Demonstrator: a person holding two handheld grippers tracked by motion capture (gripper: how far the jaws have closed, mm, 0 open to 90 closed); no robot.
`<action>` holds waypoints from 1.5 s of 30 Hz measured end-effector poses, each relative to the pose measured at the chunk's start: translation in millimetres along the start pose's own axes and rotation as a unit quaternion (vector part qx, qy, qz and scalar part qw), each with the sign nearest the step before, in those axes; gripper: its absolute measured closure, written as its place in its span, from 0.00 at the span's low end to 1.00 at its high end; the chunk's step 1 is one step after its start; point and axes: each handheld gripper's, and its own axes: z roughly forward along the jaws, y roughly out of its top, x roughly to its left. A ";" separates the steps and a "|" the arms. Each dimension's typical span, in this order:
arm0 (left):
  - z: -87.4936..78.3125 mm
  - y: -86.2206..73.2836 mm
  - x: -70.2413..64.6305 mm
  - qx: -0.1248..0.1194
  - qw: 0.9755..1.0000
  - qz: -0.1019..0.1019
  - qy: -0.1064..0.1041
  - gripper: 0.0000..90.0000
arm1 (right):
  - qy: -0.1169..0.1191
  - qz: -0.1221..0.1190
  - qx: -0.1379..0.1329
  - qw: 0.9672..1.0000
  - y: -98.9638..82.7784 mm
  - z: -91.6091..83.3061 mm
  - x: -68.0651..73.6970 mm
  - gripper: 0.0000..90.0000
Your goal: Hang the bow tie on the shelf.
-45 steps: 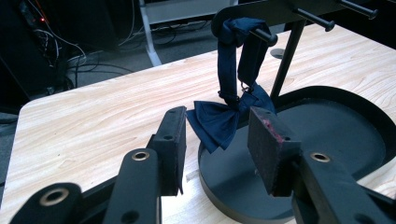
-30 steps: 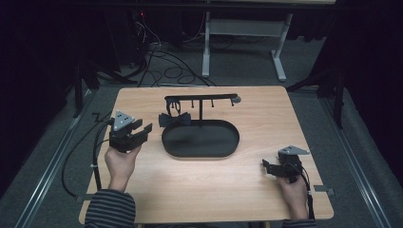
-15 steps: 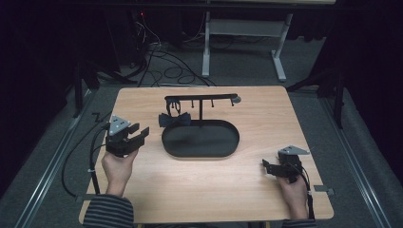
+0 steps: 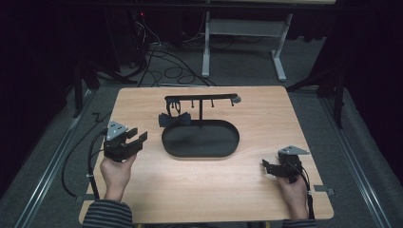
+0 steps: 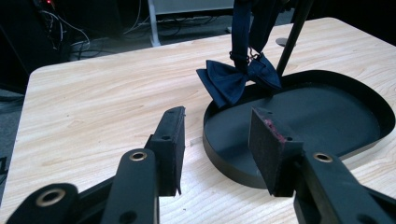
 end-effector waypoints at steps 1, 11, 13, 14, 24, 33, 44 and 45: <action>0.0 -1.2 0.2 0.001 1.000 -0.001 -0.001 0.63 | 0.000 0.000 0.000 1.000 0.0 0.0 0.0 0.29; 0.1 -16.5 -0.1 0.007 1.000 -0.023 -0.016 0.62 | 0.000 0.000 0.001 1.000 0.1 -0.1 0.0 0.29; 0.7 -19.4 -0.1 0.010 0.999 -0.026 -0.017 0.62 | 0.001 0.000 0.001 1.000 0.1 -0.1 0.0 0.29; 1.1 -20.6 0.0 0.012 0.999 -0.027 -0.017 0.62 | 0.000 0.000 0.001 1.000 0.0 -0.1 0.0 0.29; 5.3 -31.0 -0.5 0.023 0.999 -0.037 -0.019 0.62 | 0.000 0.000 0.001 1.000 0.1 -0.1 -0.1 0.29; 9.0 -43.1 -1.7 0.033 0.998 -0.050 -0.029 0.62 | 0.001 0.000 0.001 1.000 0.1 -0.1 -0.1 0.29; 14.3 -58.3 -1.1 0.046 0.997 -0.061 -0.030 0.61 | 0.000 0.000 0.001 1.000 0.0 -0.1 0.0 0.29; 14.9 -59.8 -1.0 0.049 0.997 -0.060 -0.029 0.61 | 0.000 0.000 0.001 1.000 0.0 -0.1 -0.1 0.29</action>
